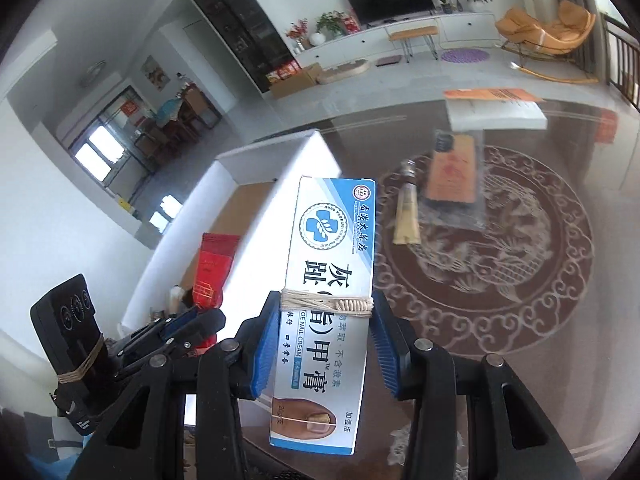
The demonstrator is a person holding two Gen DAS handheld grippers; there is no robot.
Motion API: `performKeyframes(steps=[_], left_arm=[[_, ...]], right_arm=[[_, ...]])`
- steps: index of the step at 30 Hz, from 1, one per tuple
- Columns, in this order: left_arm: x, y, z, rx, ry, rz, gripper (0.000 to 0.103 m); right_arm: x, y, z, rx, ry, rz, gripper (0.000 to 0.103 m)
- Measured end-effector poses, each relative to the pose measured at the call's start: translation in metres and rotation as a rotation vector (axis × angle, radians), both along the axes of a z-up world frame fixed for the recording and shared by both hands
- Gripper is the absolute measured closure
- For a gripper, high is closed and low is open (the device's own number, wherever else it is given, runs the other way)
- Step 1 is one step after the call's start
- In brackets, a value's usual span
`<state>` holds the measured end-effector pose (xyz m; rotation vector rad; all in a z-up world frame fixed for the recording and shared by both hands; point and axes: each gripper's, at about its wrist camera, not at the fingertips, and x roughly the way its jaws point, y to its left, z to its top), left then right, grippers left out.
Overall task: Organize objects
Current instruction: 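Carry the red packet and ointment box into the white bin and open both tools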
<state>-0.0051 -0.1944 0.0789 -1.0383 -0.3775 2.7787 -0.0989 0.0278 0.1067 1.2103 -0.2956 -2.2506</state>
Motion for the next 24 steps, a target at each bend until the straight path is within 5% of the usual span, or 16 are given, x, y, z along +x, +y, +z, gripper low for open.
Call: performKeyframes(steps=[4, 8, 10, 11, 15, 20, 24], left_arm=[[0.017, -0.079, 0.005, -0.11, -0.042, 0.189, 0.083], [0.024, -0.14, -0.029, -0.172, -0.216, 0.348, 0.079], [0.028, -0.153, -0.042, -0.21, -0.27, 0.408, 0.075], [0.033, -0.155, -0.046, -0.224, -0.277, 0.423, 0.072], [0.046, -0.132, -0.039, -0.239, -0.188, 0.415, 0.033], [0.038, -0.055, -0.009, -0.225, -0.038, 0.215, 0.028], [0.025, 0.025, 0.0, -0.141, 0.006, -0.014, 0.0]], right_arm=[[0.006, -0.102, 0.032, -0.039, 0.059, 0.197, 0.059], [0.016, -0.189, 0.017, -0.018, 0.054, 0.339, 0.057], [0.016, -0.217, -0.003, 0.016, 0.011, 0.383, 0.035], [0.017, -0.223, -0.011, 0.037, 0.004, 0.377, 0.032], [0.022, -0.192, -0.02, 0.078, 0.082, 0.299, 0.025], [0.01, -0.086, -0.037, 0.205, 0.207, 0.024, 0.004], [-0.004, 0.005, -0.09, 0.437, 0.183, -0.209, 0.004]])
